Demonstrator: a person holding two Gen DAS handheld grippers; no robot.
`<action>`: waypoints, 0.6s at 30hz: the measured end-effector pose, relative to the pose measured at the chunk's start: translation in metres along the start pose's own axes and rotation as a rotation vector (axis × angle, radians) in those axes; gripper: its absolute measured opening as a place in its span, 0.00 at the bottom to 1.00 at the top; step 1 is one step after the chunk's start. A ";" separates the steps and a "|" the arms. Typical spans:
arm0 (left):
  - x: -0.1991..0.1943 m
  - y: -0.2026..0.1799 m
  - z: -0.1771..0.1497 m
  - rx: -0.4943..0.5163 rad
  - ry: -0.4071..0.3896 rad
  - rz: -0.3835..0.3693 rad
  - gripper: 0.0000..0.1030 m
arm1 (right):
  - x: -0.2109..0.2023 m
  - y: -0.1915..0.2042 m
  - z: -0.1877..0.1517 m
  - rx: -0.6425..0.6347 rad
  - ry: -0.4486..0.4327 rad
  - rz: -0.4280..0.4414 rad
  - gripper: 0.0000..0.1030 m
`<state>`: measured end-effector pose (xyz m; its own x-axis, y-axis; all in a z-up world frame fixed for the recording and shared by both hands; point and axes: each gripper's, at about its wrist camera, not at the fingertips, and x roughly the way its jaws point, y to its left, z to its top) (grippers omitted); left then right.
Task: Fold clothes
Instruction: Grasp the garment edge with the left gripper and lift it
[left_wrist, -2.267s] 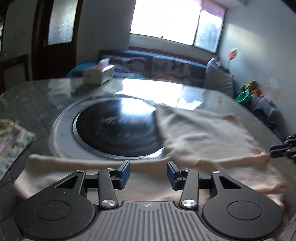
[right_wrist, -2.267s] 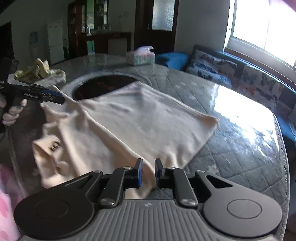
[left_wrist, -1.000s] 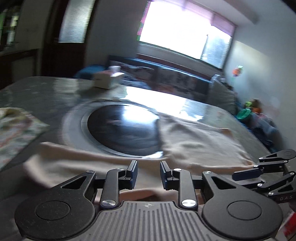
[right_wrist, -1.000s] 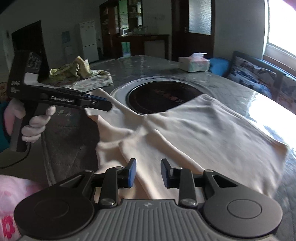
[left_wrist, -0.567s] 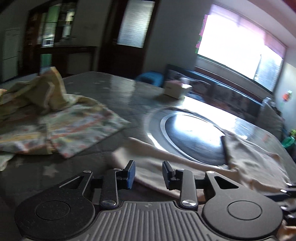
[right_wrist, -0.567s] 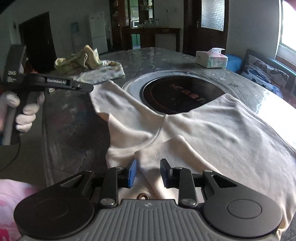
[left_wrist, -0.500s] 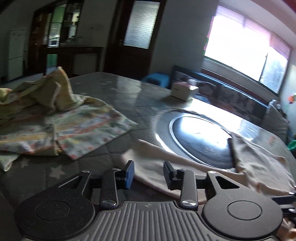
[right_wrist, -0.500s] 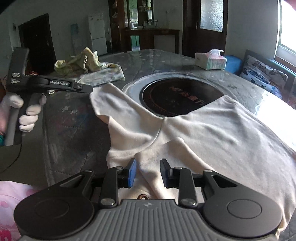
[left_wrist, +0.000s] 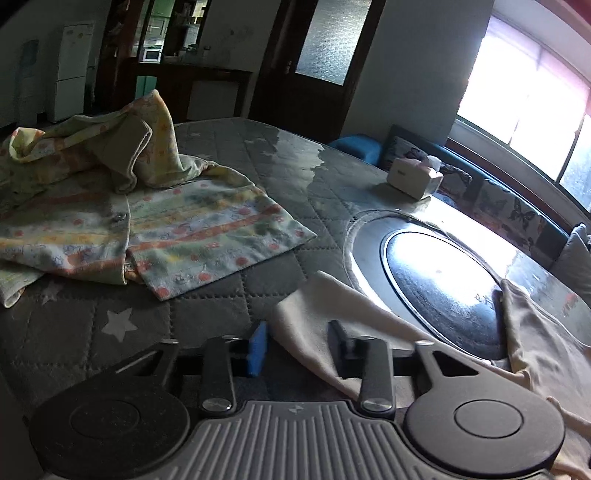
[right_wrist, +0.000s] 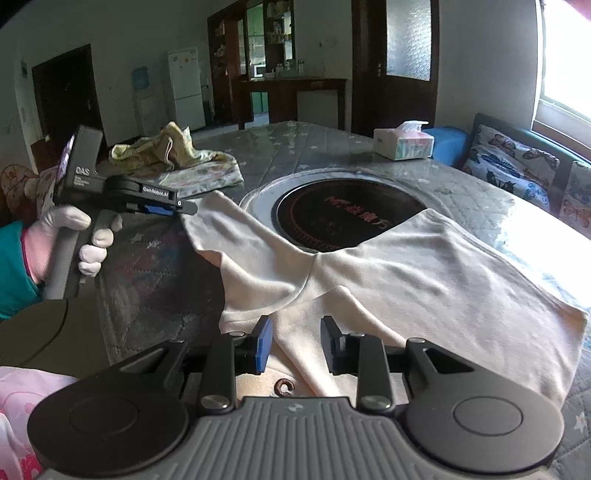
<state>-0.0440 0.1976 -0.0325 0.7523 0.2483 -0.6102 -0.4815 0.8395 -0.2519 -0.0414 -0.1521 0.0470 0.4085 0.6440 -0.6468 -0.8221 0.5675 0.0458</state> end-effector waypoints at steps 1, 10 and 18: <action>0.001 0.001 0.000 -0.006 0.000 0.005 0.16 | -0.002 0.000 0.000 0.003 -0.005 -0.003 0.27; -0.014 -0.010 0.018 -0.001 -0.083 -0.056 0.04 | -0.027 -0.014 -0.015 0.083 -0.051 -0.061 0.27; -0.053 -0.072 0.042 0.097 -0.163 -0.280 0.04 | -0.053 -0.031 -0.029 0.160 -0.101 -0.120 0.27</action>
<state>-0.0306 0.1442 0.0497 0.9149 0.0691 -0.3977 -0.2070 0.9262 -0.3151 -0.0488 -0.2186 0.0574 0.5437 0.6108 -0.5755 -0.6952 0.7120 0.0989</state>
